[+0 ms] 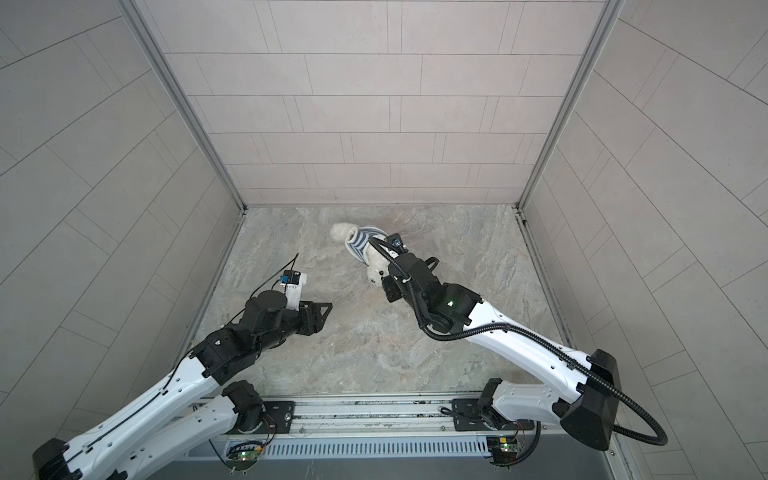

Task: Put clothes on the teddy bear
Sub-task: 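Release the sweater with the left gripper and draw both grippers back from the bear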

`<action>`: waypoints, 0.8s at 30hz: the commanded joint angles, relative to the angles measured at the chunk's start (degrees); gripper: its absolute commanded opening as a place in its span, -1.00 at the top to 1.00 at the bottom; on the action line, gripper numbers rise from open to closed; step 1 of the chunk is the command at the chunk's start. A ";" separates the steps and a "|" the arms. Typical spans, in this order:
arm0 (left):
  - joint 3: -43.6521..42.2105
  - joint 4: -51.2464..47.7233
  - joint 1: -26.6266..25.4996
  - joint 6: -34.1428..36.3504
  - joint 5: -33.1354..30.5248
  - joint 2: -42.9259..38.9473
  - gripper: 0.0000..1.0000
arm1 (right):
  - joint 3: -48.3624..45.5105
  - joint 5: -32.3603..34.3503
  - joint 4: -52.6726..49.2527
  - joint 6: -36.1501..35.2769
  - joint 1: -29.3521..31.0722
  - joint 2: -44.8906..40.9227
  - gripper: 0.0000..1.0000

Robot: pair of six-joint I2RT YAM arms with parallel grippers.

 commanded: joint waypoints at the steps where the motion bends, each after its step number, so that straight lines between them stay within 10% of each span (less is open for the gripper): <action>1: 0.88 0.06 0.20 2.89 2.71 -1.83 -0.43 | 0.67 -11.18 1.91 5.66 -2.24 -0.46 1.00; 12: 2.02 2.96 0.18 3.42 2.04 -7.47 -0.43 | -0.59 -29.98 14.53 19.30 -3.68 -2.38 1.00; 24: 7.25 -0.49 0.34 3.43 -4.07 0.19 -0.40 | -17.56 -32.46 27.06 35.64 -9.04 -6.30 1.00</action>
